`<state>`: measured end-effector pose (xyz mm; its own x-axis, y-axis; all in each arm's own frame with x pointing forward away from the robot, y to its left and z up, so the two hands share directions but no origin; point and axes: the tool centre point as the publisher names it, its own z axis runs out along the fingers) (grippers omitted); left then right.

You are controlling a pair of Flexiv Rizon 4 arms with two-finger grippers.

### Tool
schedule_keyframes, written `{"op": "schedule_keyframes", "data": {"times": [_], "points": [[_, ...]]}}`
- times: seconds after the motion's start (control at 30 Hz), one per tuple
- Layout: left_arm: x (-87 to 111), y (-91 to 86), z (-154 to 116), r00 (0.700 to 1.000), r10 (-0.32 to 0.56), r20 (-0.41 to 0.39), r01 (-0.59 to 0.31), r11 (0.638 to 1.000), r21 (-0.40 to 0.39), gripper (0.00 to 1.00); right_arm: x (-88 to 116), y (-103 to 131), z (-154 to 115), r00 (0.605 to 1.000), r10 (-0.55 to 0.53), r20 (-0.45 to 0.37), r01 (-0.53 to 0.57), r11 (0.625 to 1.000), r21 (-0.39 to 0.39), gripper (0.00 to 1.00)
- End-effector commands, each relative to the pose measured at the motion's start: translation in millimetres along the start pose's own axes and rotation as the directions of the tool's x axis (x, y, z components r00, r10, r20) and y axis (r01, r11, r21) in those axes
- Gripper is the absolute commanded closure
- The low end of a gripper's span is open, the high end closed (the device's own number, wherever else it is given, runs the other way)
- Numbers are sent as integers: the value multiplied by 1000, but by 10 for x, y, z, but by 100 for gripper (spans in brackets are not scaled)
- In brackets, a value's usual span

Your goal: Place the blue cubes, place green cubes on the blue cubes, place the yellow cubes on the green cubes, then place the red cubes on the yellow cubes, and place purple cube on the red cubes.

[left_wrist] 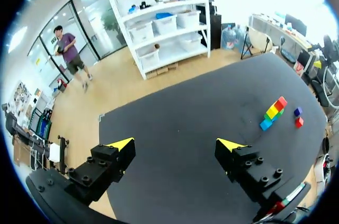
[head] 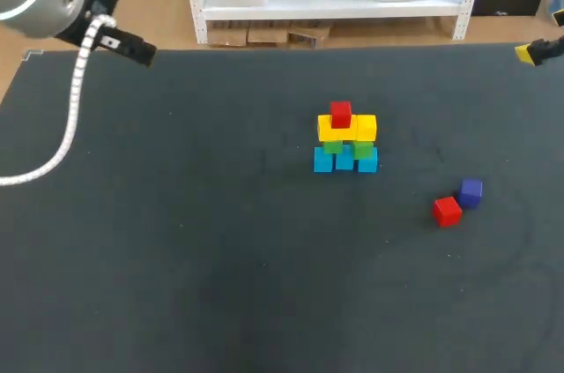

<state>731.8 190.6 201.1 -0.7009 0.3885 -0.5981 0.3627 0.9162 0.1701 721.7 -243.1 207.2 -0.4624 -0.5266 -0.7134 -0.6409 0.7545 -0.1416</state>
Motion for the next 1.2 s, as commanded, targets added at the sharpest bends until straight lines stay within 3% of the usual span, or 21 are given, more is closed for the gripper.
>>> {"op": "schedule_keyframes", "data": {"times": [0.03,1.2], "points": [[40,80,-16,972,-14,235,18,1000,-16,0,10,39,-16,1000,2,-1,-2,999,39,0],[14,82,-43,965,-25,261,23,1000,11,0,10,39,-16,1000,2,-1,-2,999,39,0]]}}
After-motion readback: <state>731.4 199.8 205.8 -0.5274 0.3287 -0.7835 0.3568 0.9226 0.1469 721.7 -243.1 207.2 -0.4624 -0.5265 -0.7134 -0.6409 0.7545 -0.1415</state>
